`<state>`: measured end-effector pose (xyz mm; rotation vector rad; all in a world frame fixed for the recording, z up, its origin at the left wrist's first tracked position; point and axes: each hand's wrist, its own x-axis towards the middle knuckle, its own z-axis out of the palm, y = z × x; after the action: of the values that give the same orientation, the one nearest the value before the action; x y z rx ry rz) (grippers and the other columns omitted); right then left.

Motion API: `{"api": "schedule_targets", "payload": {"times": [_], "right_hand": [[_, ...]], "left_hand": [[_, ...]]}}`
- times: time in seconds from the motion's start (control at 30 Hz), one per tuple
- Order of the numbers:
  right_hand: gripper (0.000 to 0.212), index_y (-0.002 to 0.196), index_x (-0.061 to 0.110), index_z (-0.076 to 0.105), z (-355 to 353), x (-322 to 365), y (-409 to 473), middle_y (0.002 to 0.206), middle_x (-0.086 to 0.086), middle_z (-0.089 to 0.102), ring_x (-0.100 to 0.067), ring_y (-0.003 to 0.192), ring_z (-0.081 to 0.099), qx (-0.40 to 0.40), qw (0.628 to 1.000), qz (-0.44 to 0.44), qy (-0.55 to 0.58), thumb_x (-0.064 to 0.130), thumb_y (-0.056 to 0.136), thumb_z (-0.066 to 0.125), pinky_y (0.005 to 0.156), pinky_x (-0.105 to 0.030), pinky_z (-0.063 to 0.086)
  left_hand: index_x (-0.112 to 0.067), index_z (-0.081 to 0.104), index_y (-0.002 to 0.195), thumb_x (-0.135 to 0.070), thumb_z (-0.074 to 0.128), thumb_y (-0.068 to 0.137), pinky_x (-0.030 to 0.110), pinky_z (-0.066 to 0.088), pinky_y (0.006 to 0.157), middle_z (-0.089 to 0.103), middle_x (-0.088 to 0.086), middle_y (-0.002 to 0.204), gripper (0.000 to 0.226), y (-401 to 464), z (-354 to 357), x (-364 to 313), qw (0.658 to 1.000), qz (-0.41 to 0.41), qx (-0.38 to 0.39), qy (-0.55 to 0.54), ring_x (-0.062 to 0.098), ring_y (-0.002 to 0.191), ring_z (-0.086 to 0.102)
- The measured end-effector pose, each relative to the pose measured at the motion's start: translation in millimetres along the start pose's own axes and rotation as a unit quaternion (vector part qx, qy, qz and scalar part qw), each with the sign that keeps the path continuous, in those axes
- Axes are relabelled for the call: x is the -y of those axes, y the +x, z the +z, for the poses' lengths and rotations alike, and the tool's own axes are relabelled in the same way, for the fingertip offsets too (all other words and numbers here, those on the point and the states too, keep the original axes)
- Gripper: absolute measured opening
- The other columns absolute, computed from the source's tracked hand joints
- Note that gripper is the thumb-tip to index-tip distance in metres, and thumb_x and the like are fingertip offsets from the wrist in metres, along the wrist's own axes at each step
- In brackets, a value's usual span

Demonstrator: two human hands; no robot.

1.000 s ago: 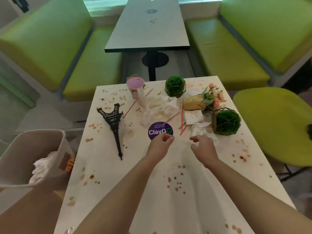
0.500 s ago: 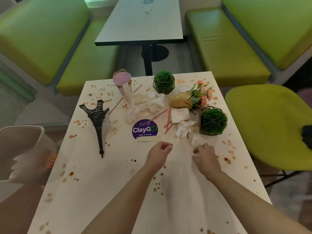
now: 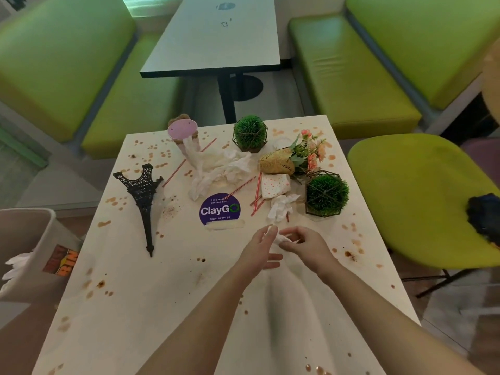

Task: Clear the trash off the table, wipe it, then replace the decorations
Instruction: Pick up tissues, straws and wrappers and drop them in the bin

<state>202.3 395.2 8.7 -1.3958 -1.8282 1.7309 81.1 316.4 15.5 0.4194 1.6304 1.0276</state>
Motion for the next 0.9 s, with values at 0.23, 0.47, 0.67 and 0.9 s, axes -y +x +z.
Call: {"api": "schedule_targets", "payload": {"times": [0.23,0.47,0.67,0.9], "right_hand": [[0.039,0.103,0.015,0.049,13.4,23.3,8.9,0.086,-0.002,0.057,-0.014,0.077,0.056,-0.061,0.997,-0.008,0.041,0.004,0.078,0.077,0.071,-0.026,0.048],[0.022,0.098,0.022,0.056,22.4,36.6,33.8,0.098,0.000,0.057,-0.016,0.090,0.055,-0.075,0.993,-0.065,-0.058,0.002,0.089,0.059,0.070,-0.019,0.045],[0.062,0.148,0.020,0.035,26.4,23.9,72.9,0.152,-0.006,0.027,-0.027,0.138,0.020,-0.061,0.922,-0.074,-0.376,0.011,0.091,0.057,0.114,-0.040,0.030],[0.067,0.146,0.031,0.034,32.9,3.0,83.9,0.138,-0.007,0.037,-0.027,0.126,0.033,-0.032,0.897,-0.049,-0.438,0.011,0.089,0.063,0.101,-0.036,0.039]], "left_hand": [[-0.020,0.058,0.118,-0.046,0.042,0.102,0.035,0.061,0.078,0.064,0.011,0.117,0.034,6.4,-1.2,-13.2,0.998,0.019,0.017,-0.060,0.024,0.096,0.070],[-0.017,0.052,0.124,-0.035,0.040,0.104,0.025,0.056,0.074,0.056,0.006,0.106,0.030,22.3,-24.6,-20.3,0.999,0.014,-0.053,0.001,0.014,0.083,0.056],[-0.017,0.051,0.094,-0.055,0.040,0.099,0.026,0.040,0.067,0.043,-0.001,0.079,0.040,33.2,-44.7,-22.9,0.996,-0.018,-0.076,0.041,0.013,0.069,0.040],[-0.006,0.053,0.114,-0.050,0.061,0.090,0.027,0.040,0.069,0.044,-0.001,0.081,0.050,35.6,-62.3,-11.7,0.996,-0.015,-0.060,0.069,0.013,0.070,0.041]]}}
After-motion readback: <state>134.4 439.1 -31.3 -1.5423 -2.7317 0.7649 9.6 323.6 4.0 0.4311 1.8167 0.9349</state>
